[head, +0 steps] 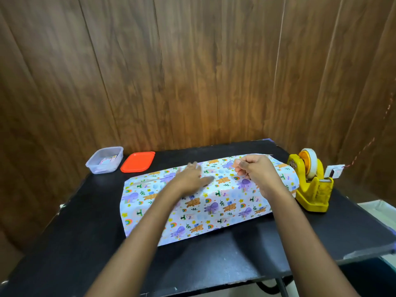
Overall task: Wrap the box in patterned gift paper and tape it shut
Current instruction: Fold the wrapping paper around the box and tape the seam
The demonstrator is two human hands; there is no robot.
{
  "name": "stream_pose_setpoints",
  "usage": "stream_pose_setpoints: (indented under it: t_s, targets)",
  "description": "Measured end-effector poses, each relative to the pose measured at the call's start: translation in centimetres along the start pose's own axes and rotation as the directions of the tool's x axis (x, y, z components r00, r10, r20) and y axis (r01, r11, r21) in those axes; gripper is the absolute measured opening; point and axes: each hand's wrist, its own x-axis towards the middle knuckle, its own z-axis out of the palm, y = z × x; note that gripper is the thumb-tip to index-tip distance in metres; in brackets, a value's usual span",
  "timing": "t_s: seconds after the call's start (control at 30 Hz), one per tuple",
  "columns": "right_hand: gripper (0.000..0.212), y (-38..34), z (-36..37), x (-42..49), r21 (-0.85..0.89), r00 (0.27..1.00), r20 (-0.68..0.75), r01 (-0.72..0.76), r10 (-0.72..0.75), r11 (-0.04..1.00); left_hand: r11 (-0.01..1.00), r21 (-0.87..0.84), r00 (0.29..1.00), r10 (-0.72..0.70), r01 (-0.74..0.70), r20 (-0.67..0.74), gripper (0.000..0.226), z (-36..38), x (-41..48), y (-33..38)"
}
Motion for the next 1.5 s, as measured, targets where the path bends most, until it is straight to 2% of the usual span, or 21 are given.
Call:
stream_pose_setpoints:
  t_s: [0.13, 0.33, 0.47, 0.53, 0.63, 0.77, 1.07, 1.2, 1.33, 1.5]
  targets:
    - [0.024, -0.7, 2.0, 0.0, -0.037, 0.996, 0.094, 0.01, -0.006, 0.999, 0.996, 0.089, 0.998, -0.036, 0.032, 0.043, 0.073, -0.9, -3.7, -5.1]
    - [0.023, -2.7, 7.6, 0.1, -0.149, 0.965, 0.261, 0.017, 0.023, 0.989, 0.994, 0.109, 0.998, 0.008, -0.001, -0.066, 0.074, 0.2, -4.5, -6.7]
    - [0.016, -3.8, 9.4, 0.6, -0.203, 0.951, 0.309, 0.046, 0.019, 0.978, 0.991, 0.136, 0.994, 0.025, -0.011, -0.103, 0.073, 0.3, -4.3, -7.1]
    - [0.015, -4.0, 9.4, 0.7, -0.147, 0.948, 0.317, 0.024, 0.024, 0.989, 0.997, 0.077, 0.992, 0.03, -0.02, -0.125, 0.065, 0.1, -4.1, -7.2]
    - [0.02, -4.1, 9.1, 0.6, -0.057, 0.922, 0.387, -0.004, 0.026, 0.998, 0.99, -0.127, 0.965, 0.034, -0.069, -0.259, 0.039, -0.7, -3.6, -7.1]
    - [0.022, -3.9, 9.1, 0.4, -0.049, 0.901, 0.434, 0.003, 0.019, 0.999, 0.88, -0.454, 0.923, -0.053, -0.137, -0.381, 0.025, -1.5, -3.5, -6.3]
    - [0.02, -4.1, 9.2, -0.1, -0.121, 0.89, 0.456, 0.094, -0.029, 0.988, 0.755, -0.62, 0.888, -0.115, -0.213, -0.446, 0.011, -2.2, -3.0, -5.5]
    - [0.021, -4.0, 9.0, -0.1, -0.144, 0.892, 0.451, 0.102, -0.026, 0.984, 0.791, -0.574, 0.881, -0.1, -0.211, -0.462, 0.007, -2.3, -2.7, -5.5]
    - [0.024, -3.9, 9.0, -0.1, -0.174, 0.897, 0.442, 0.103, -0.016, 0.979, 0.828, -0.522, 0.881, -0.079, -0.203, -0.467, 0.019, -2.3, -2.3, -5.5]
    - [0.031, -3.9, 9.2, 0.0, -0.165, 0.903, 0.43, 0.061, 0.016, 0.984, 0.931, -0.257, 0.81, 0.063, -0.257, -0.583, 0.012, -2.4, -2.0, -5.8]
